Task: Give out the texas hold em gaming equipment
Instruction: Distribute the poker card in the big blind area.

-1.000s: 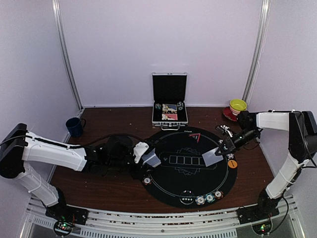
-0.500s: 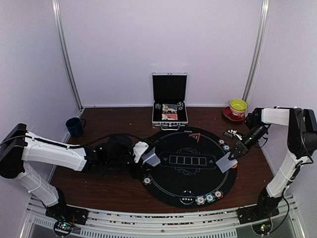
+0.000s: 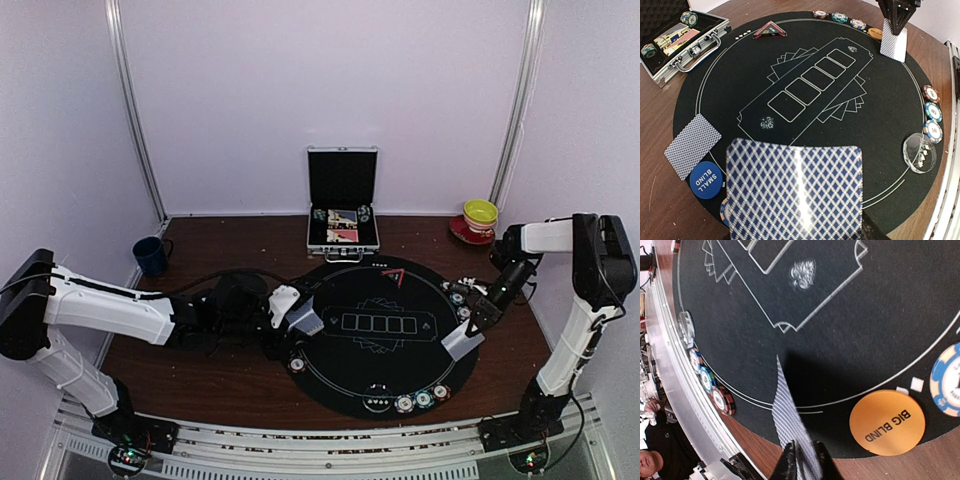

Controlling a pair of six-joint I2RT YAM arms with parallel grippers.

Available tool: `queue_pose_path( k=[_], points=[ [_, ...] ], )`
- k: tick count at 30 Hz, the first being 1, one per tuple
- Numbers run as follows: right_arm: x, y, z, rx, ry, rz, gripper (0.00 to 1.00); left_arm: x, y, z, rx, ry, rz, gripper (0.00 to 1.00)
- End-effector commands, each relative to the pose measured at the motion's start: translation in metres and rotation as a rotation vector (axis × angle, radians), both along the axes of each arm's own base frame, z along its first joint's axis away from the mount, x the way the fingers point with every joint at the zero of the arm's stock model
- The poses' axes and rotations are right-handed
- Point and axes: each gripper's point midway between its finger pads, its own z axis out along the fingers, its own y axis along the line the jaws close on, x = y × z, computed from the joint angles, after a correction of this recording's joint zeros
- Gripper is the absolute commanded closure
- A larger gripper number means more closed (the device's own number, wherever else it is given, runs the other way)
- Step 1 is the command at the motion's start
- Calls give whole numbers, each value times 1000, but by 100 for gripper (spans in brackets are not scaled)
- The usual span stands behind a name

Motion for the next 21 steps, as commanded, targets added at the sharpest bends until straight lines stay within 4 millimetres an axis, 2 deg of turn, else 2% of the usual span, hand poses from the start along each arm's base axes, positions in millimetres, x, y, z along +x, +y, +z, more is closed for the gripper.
queue_pose_path(
  k=[1, 4, 9, 14, 21],
  points=[
    [-7, -14, -9, -90, -4, 0, 82, 3, -6, 17, -44, -35, -1, 47],
    [-9, -22, -11, -141, -22, 2, 73, 3, -7, 18, -48, -36, -1, 48],
    [-14, -30, -9, -187, -27, 17, 65, 2, -6, 19, -50, -36, -1, 48],
    [-21, -37, -10, -230, -24, 42, 61, 3, -6, 19, -49, -37, 2, 47],
    [-30, -40, -19, -238, 7, 68, 60, 3, -6, 18, -48, -36, 2, 47]
  ],
)
